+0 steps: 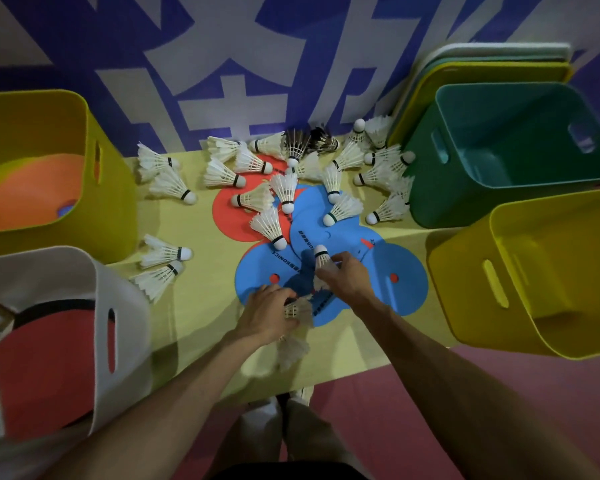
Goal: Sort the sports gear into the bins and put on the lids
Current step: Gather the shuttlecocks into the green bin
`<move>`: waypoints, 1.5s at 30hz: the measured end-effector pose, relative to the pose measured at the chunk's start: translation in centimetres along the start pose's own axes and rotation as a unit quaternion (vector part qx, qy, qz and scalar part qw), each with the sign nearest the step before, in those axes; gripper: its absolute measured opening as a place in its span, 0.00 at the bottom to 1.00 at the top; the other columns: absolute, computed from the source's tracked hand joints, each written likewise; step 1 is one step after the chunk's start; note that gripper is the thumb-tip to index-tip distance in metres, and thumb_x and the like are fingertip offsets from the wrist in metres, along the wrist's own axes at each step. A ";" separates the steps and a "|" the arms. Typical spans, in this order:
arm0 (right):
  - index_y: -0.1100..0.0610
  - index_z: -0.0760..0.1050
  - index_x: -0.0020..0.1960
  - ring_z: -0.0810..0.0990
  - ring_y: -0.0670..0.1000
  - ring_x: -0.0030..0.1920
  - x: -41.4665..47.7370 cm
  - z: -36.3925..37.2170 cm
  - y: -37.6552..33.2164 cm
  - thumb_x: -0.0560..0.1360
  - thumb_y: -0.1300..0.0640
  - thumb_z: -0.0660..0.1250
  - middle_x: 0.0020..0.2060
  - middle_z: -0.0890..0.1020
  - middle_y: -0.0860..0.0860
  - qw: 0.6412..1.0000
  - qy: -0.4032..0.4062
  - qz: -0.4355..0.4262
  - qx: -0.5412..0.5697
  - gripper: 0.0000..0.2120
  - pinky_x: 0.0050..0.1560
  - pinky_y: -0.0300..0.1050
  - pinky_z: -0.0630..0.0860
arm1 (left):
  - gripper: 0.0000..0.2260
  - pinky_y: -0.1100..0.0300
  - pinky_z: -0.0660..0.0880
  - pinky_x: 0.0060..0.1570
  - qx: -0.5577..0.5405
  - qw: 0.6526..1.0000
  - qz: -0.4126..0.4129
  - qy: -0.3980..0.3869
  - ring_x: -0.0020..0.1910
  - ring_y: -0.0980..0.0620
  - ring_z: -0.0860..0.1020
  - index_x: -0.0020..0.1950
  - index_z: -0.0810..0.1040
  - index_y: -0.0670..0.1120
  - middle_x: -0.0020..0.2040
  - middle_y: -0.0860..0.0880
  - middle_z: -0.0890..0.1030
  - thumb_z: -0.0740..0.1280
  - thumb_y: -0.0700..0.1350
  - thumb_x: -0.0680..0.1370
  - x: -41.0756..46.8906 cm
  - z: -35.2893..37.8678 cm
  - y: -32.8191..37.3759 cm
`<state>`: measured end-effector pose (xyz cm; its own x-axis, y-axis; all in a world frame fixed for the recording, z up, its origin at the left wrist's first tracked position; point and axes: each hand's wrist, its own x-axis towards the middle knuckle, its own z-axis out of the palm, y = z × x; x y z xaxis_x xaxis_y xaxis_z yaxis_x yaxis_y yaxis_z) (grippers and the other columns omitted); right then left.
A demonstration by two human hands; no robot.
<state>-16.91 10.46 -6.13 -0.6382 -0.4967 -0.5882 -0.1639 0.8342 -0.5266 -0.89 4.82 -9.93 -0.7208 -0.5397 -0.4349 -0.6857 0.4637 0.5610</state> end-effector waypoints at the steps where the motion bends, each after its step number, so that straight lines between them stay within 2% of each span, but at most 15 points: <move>1: 0.59 0.71 0.64 0.77 0.54 0.49 -0.2 -0.3 -0.2 0.73 0.52 0.68 0.55 0.79 0.56 1.000 0.001 -0.003 0.022 0.22 0.43 0.46 0.75 | 0.22 0.52 0.71 0.56 -0.015 1.000 -0.001 0.000 0.58 0.47 0.74 0.62 0.76 0.46 0.58 0.48 0.78 0.75 0.49 0.70 0.0 0.0 0.0; 3: 0.59 0.71 0.64 0.76 0.52 0.46 -0.4 -1.0 -0.5 0.74 0.53 0.68 0.55 0.79 0.57 0.999 0.003 -0.024 0.045 0.21 0.34 0.41 0.70 | 0.21 0.51 0.74 0.53 -0.056 0.998 -0.008 -0.005 0.53 0.48 0.76 0.60 0.76 0.45 0.55 0.47 0.79 0.75 0.49 0.70 0.0 -0.4 0.0; 6: 0.59 0.71 0.64 0.76 0.50 0.43 -0.9 -2.1 -1.2 0.74 0.53 0.68 0.52 0.79 0.56 0.996 0.015 -0.051 0.065 0.21 0.31 0.36 0.68 | 0.19 0.53 0.75 0.50 -0.118 0.993 -0.020 -0.007 0.50 0.49 0.77 0.58 0.74 0.43 0.52 0.48 0.77 0.75 0.48 0.71 -0.1 -1.3 0.1; 10: 0.58 0.73 0.60 0.75 0.47 0.35 -1.3 -3.4 -2.7 0.73 0.51 0.70 0.47 0.79 0.53 0.993 0.026 -0.066 0.093 0.19 0.34 0.43 0.72 | 0.19 0.63 0.68 0.41 -0.164 0.986 -0.018 0.031 0.46 0.53 0.75 0.58 0.74 0.41 0.49 0.49 0.76 0.74 0.47 0.72 -0.3 -3.4 0.6; 13: 0.57 0.73 0.60 0.76 0.50 0.38 -1.7 -4.4 -4.2 0.73 0.51 0.71 0.47 0.79 0.53 0.993 0.029 -0.076 0.090 0.19 0.33 0.45 0.71 | 0.18 0.58 0.73 0.43 -0.201 0.977 -0.025 0.065 0.46 0.50 0.77 0.57 0.75 0.42 0.46 0.50 0.78 0.74 0.49 0.72 -0.3 -5.7 1.0; 15: 0.59 0.74 0.59 0.78 0.52 0.42 -1.8 -5.1 -5.2 0.72 0.52 0.71 0.46 0.80 0.54 0.990 0.025 -0.087 0.110 0.19 0.41 0.52 0.76 | 0.19 0.55 0.75 0.47 -0.210 0.973 -0.034 0.089 0.47 0.50 0.77 0.58 0.75 0.44 0.48 0.50 0.79 0.74 0.50 0.72 -0.2 -7.2 1.3; 17: 0.59 0.74 0.59 0.80 0.55 0.45 -1.9 -6.1 -6.1 0.72 0.51 0.72 0.47 0.82 0.55 0.987 0.018 -0.096 0.126 0.19 0.49 0.55 0.78 | 0.19 0.58 0.74 0.44 -0.226 0.966 -0.038 0.116 0.45 0.52 0.76 0.58 0.74 0.44 0.46 0.53 0.78 0.73 0.51 0.72 0.1 -8.6 1.9; 21: 0.57 0.74 0.56 0.81 0.56 0.45 -1.5 -8.8 -7.6 0.70 0.49 0.72 0.44 0.82 0.54 0.983 0.010 -0.130 0.133 0.19 0.49 0.56 0.78 | 0.21 0.64 0.73 0.41 -0.270 0.949 -0.034 0.160 0.44 0.54 0.75 0.63 0.72 0.43 0.44 0.56 0.75 0.72 0.50 0.74 1.0 -11.0 4.1; 26: 0.58 0.73 0.57 0.79 0.54 0.45 -0.7 -13.7 -9.2 0.74 0.53 0.70 0.44 0.79 0.54 0.973 -0.010 -0.186 0.140 0.14 0.50 0.54 0.78 | 0.23 0.63 0.72 0.47 -0.302 0.925 -0.030 0.228 0.52 0.53 0.77 0.66 0.73 0.45 0.56 0.51 0.78 0.71 0.53 0.74 2.7 -13.8 8.3; 29: 0.56 0.74 0.56 0.78 0.53 0.46 0.0 -16.9 -9.6 0.75 0.56 0.68 0.46 0.80 0.54 0.965 -0.028 -0.218 0.143 0.11 0.53 0.56 0.77 | 0.20 0.71 0.72 0.38 -0.332 0.905 -0.032 0.264 0.45 0.58 0.77 0.64 0.73 0.45 0.55 0.52 0.77 0.71 0.51 0.75 3.3 -15.1 11.8; 32: 0.57 0.74 0.58 0.79 0.54 0.47 1.3 -20.7 -9.4 0.75 0.57 0.68 0.50 0.81 0.56 0.956 -0.037 -0.245 0.156 0.13 0.55 0.57 0.77 | 0.19 0.65 0.74 0.46 -0.365 0.884 -0.022 0.291 0.49 0.57 0.78 0.63 0.74 0.45 0.55 0.50 0.79 0.71 0.50 0.75 4.5 -15.9 15.6; 36: 0.58 0.74 0.62 0.81 0.51 0.48 3.1 -26.2 -7.9 0.76 0.55 0.67 0.53 0.81 0.55 0.938 -0.046 -0.265 0.217 0.16 0.50 0.49 0.79 | 0.14 0.58 0.80 0.41 -0.419 0.860 -0.005 0.292 0.45 0.57 0.78 0.59 0.74 0.46 0.49 0.53 0.79 0.69 0.48 0.77 6.3 -16.1 21.3; 40: 0.57 0.73 0.63 0.80 0.50 0.49 4.6 -31.1 -4.4 0.77 0.52 0.67 0.54 0.80 0.54 0.937 -0.034 -0.247 0.244 0.17 0.53 0.50 0.78 | 0.14 0.55 0.81 0.37 -0.445 0.859 -0.006 0.255 0.44 0.53 0.79 0.61 0.74 0.44 0.55 0.45 0.81 0.68 0.47 0.77 8.7 -14.4 26.3; 43: 0.57 0.72 0.64 0.79 0.50 0.52 6.1 -34.0 -2.0 0.77 0.49 0.66 0.56 0.78 0.53 0.940 -0.010 -0.242 0.239 0.19 0.53 0.48 0.80 | 0.17 0.48 0.81 0.48 -0.427 0.871 -0.002 0.244 0.51 0.52 0.80 0.62 0.74 0.44 0.54 0.47 0.80 0.69 0.50 0.77 10.3 -13.0 29.9; 45: 0.57 0.72 0.64 0.79 0.50 0.52 7.1 -35.2 -0.7 0.77 0.49 0.65 0.56 0.78 0.53 0.941 0.004 -0.233 0.245 0.19 0.52 0.48 0.80 | 0.22 0.46 0.80 0.51 -0.414 0.880 -0.001 0.231 0.53 0.50 0.80 0.65 0.71 0.43 0.56 0.46 0.80 0.69 0.51 0.76 11.1 -12.2 31.7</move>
<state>-47.78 14.79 11.68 -0.5878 -0.7787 -0.2195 -0.0629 0.3145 -0.9472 -29.42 4.97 11.67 -0.4700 -0.8570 -0.2112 -0.2400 -0.1061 0.9650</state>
